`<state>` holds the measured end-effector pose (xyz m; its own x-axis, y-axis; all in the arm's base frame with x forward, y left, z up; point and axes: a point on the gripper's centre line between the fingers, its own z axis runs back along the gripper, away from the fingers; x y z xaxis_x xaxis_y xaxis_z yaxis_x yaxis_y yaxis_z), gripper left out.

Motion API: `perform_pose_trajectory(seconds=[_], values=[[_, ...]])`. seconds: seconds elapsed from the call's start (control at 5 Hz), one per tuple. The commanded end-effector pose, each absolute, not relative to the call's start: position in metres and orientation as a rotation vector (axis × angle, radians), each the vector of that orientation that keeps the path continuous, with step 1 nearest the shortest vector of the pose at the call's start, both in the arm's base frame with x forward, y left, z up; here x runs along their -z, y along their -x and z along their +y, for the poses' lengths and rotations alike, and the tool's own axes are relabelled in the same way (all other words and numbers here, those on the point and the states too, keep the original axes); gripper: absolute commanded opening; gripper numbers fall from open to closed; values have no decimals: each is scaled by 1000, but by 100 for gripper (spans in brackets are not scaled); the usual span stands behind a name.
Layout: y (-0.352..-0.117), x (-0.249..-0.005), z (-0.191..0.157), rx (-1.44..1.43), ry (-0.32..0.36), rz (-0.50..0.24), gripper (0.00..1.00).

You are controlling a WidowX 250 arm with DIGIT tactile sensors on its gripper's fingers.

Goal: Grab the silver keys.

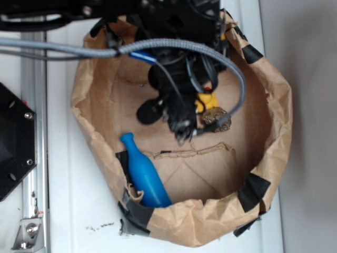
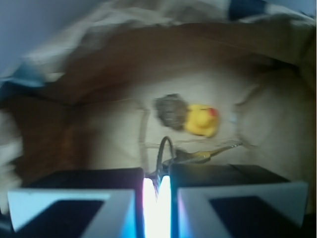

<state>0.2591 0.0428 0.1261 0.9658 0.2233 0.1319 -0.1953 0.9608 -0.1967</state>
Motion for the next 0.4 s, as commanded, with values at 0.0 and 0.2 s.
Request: perform_pose_trajectory(seconds=[0.0,0.2], values=[[-265,-139,47,-248,106,-234,0],[-265,-134,45,-243,96,-239,0]])
